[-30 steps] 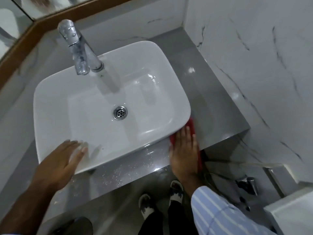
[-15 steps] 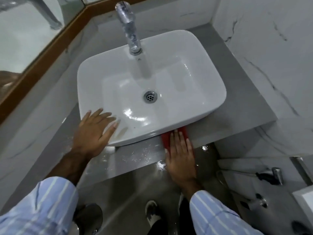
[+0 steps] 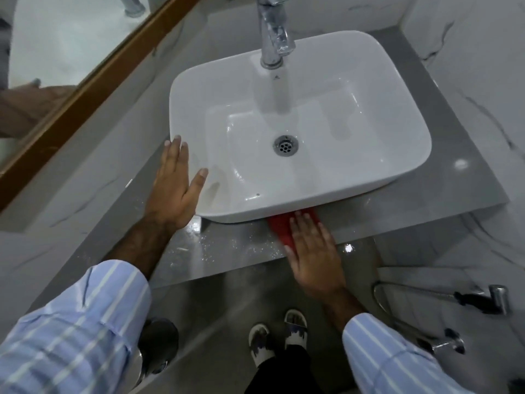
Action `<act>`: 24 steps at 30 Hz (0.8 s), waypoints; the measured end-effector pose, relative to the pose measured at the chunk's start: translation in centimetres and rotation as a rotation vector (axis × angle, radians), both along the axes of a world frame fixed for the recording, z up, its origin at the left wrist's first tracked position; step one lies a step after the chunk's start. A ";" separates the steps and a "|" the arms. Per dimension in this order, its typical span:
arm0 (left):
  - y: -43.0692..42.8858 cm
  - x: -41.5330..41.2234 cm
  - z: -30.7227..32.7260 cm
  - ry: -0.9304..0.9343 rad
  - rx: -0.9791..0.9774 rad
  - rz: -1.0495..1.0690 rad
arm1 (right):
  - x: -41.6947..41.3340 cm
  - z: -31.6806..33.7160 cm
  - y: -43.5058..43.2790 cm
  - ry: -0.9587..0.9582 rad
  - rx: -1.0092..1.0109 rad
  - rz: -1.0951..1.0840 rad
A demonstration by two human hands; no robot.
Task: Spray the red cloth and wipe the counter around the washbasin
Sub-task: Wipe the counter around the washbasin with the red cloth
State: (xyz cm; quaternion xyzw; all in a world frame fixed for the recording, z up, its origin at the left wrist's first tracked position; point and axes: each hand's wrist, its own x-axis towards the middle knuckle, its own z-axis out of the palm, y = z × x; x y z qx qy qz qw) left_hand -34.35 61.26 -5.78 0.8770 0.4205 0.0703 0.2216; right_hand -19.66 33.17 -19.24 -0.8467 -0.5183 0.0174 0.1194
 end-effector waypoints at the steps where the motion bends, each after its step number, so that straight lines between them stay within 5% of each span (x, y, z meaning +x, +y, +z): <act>1: -0.1 0.0 0.1 0.010 -0.005 -0.001 | 0.9 0.0 -0.5 -0.008 0.014 -0.075; 6: -0.7 0.2 -0.1 0.002 -0.011 0.035 | -0.6 1.3 2.1 0.027 -0.003 -0.560; 13: -0.6 0.1 0.0 -0.013 -0.039 0.027 | -5.9 0.6 3.9 0.001 -0.060 0.150; 19: -0.5 -1.8 0.0 -0.084 -0.124 -0.021 | -6.2 0.7 4.3 0.022 -0.023 -0.249; 24: -3.3 -13.7 -0.6 -0.254 -0.087 0.236 | -12.0 0.1 8.0 0.029 -0.054 0.031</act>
